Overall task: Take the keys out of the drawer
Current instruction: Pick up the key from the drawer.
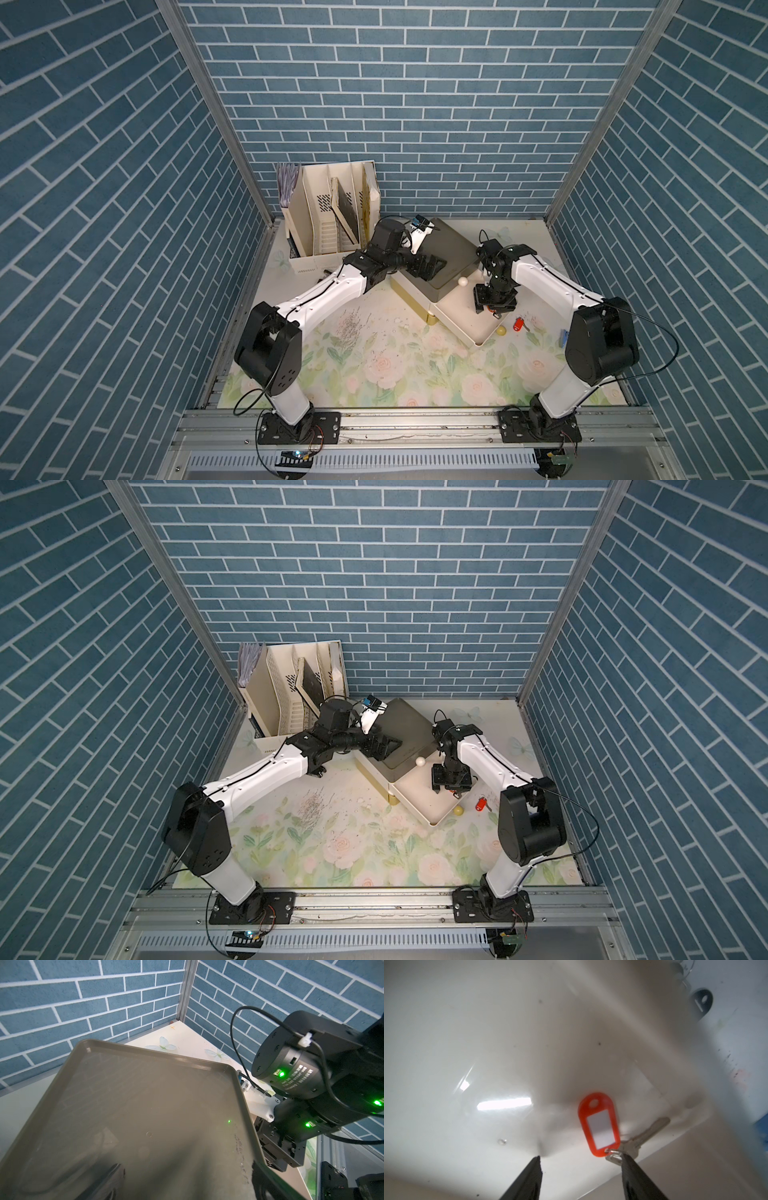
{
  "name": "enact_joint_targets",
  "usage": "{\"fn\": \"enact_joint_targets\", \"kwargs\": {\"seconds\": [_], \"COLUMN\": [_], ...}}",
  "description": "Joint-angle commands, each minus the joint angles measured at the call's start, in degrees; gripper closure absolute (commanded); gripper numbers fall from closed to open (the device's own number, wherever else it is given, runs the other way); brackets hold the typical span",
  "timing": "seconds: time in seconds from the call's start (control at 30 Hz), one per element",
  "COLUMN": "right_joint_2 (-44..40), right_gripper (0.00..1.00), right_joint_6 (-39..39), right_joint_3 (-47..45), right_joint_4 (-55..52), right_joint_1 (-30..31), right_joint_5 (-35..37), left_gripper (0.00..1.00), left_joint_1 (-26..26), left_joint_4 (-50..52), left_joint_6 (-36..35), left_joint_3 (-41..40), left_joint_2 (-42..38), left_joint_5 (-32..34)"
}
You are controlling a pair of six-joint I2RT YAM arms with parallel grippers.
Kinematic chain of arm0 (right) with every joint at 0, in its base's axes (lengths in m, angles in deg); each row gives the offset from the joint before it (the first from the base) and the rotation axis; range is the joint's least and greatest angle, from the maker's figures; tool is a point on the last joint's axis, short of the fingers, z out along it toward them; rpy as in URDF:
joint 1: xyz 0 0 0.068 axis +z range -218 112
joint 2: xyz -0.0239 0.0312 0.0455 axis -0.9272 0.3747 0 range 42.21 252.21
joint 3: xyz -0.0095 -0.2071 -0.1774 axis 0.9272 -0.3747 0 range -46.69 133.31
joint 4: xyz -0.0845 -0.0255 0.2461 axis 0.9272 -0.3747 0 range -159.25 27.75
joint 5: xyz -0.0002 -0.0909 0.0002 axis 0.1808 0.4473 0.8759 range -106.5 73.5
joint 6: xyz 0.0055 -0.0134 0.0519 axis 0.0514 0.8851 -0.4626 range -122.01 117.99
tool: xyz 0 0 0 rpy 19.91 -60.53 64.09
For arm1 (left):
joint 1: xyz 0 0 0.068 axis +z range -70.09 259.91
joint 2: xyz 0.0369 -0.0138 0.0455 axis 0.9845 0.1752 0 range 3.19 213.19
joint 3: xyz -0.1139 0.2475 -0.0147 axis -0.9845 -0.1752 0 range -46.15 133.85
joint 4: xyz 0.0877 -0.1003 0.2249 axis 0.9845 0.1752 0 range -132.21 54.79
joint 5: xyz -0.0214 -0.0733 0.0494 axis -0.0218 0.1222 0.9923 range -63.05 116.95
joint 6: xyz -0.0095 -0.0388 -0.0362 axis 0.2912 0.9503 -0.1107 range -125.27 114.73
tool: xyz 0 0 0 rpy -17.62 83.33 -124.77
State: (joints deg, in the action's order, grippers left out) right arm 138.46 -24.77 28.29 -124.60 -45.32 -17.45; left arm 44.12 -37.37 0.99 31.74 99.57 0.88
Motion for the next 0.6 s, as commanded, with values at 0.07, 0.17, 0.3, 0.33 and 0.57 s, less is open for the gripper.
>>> {"fn": "enact_joint_targets", "kwargs": {"seconds": [0.07,0.17,0.3,0.33,0.57], "right_joint_2": [0.4,0.8,1.2,1.1,1.7], "right_gripper": [0.41,0.47,0.49,0.50,0.53], "right_joint_6": [2.6,3.2,3.6,3.7,3.1], "right_joint_3": [-0.1,0.3,-0.6,-1.1,-1.5], "right_joint_4": [-3.4,-3.3,-2.1,-1.1,3.8], "right_joint_1": [-0.8,-1.2,-1.3,-1.3,-0.7], "right_joint_5": [2.2,2.0,0.7,-0.8,-9.2], "left_gripper": [0.00,0.00,0.00,0.00,0.00], "left_joint_1": [0.4,0.3,0.4,0.4,0.5], "left_joint_4": [5.3,5.4,5.1,5.1,5.1], "left_joint_6": [3.5,3.6,3.8,3.8,3.7], "left_joint_3": [-2.1,-2.1,-2.3,-2.2,-2.6], "left_joint_2": [3.0,3.1,3.1,3.2,3.1], "left_joint_5": [-2.7,-2.7,-2.6,-2.5,-2.1]}}
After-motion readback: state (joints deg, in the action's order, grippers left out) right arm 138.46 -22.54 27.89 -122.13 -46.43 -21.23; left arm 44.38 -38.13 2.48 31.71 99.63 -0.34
